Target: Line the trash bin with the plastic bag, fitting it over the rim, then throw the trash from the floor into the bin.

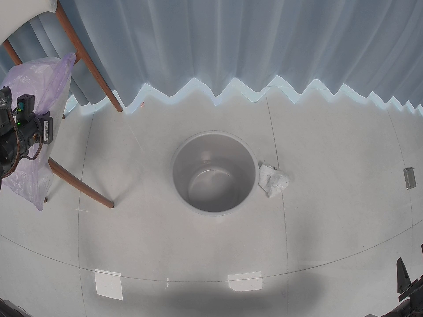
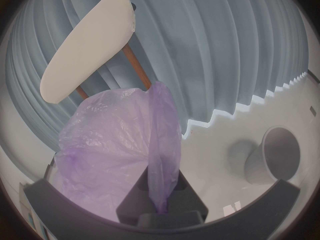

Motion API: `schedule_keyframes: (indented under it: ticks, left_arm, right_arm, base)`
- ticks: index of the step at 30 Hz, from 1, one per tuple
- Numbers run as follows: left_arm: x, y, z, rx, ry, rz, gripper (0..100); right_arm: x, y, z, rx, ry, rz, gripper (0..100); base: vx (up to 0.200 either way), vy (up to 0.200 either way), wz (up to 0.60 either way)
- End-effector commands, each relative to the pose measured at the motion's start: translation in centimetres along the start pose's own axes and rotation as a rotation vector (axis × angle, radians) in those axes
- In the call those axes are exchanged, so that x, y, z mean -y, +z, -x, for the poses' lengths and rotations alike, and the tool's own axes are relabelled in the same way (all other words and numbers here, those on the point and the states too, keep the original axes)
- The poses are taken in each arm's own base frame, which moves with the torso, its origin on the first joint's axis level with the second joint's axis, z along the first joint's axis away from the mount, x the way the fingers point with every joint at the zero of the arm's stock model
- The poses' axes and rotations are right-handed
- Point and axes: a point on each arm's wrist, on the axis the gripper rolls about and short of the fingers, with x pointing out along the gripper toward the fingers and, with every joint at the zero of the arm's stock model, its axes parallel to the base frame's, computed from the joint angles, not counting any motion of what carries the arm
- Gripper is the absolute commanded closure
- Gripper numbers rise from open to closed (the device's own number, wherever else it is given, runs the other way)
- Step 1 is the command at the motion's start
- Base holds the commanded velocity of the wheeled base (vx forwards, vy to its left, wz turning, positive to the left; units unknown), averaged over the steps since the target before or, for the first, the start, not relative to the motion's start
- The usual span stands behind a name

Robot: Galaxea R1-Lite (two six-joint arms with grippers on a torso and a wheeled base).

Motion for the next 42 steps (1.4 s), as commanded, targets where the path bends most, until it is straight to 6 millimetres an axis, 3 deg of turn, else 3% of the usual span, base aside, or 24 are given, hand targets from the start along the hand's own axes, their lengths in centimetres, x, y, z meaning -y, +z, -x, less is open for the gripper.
schedule_keyframes:
  ticks: [1,15,28,42]
  left_arm:
    - [0.1,0.3,0.3,0.021,-0.027,0.018,100]
    - [3.4,1.8,1.3,0.103,-0.243,0.034,100]
    - [8.8,3.8,3.5,0.179,-0.454,0.034,100]
    - [12.2,4.9,4.0,0.192,-0.581,0.107,100]
  right_arm:
    - [0.0,-0.5,0.0,0.001,0.0,0.0,0]
    - [0.0,-0.5,0.0,0.001,0.0,0.0,0]
    - [0.0,-0.5,0.0,0.001,0.0,0.0,0]
    - [0.0,-0.5,0.0,0.001,0.0,0.0,0]
  base:
    - [0.0,0.0,0.0]
    - [0.0,0.0,0.0]
    - [0.0,0.0,0.0]
    - [0.0,0.0,0.0]
